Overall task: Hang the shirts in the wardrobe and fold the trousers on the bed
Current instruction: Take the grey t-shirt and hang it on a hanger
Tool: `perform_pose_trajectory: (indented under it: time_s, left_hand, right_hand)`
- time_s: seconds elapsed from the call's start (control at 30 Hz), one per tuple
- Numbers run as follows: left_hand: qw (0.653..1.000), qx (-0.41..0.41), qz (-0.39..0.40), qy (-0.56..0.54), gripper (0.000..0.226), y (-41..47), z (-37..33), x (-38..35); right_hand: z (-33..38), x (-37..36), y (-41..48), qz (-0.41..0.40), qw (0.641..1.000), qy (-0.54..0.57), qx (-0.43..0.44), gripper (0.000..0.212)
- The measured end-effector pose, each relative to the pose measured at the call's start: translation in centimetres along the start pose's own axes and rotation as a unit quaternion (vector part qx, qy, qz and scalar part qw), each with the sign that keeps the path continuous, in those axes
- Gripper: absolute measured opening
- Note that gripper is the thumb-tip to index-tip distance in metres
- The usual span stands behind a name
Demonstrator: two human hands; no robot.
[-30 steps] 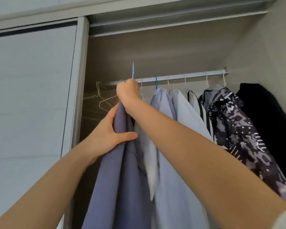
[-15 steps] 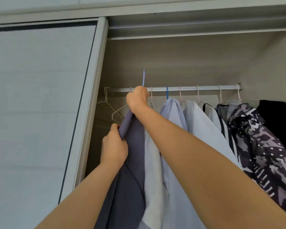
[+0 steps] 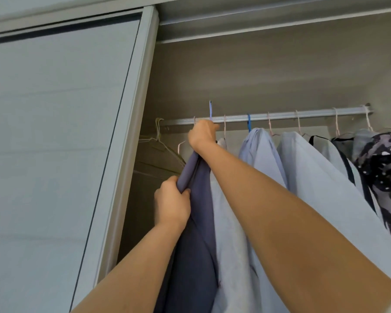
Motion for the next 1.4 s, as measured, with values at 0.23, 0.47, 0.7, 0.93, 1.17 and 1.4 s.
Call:
perform_pose_trajectory:
  time_s: [0.23, 0.47, 0.7, 0.93, 1.17, 1.4]
  left_hand:
    - [1.000, 0.014, 0.008, -0.012, 0.017, -0.4, 1.7, -1.9]
    - [0.999, 0.023, 0.011, -0.022, 0.007, -1.4, 2.7, -2.5]
    - [0.999, 0.003, 0.029, -0.020, 0.009, -3.2, 2.7, -2.3]
    - [0.999, 0.010, 0.035, -0.024, 0.009, -6.4, 3.8, -1.6]
    - [0.998, 0.021, 0.058, -0.010, 0.003, -10.2, 4.7, 0.1]
    - [0.995, 0.002, 0.046, 0.091, 0.012, -12.6, 4.0, 2.8]
  right_hand:
    - [-0.8, -2.6, -0.9, 0.047, 0.997, -0.056, 0.040, 0.025]
    - [-0.6, -2.6, -4.8, -0.037, 0.990, -0.033, 0.129, 0.037]
    - [-1.3, -2.2, -8.6, -0.048, 0.985, -0.050, 0.161, 0.049]
    - [-2.8, -0.9, -12.0, -0.027, 0.978, -0.087, 0.189, 0.053]
    - [-3.4, 1.1, -16.0, -0.022, 0.964, -0.081, 0.253, 0.045]
    - [-4.7, 2.6, -20.3, 0.007, 0.958, -0.017, 0.286, 0.047]
Point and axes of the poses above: each hand's wrist, its own y-axis towards the middle knuckle, its own x-axis out of the back of the hand, z = x × y, the point moved 7 cm from there along y, towards the middle knuckle, and after that the axes turned 2 degrees about y, right-handed, at the moved point
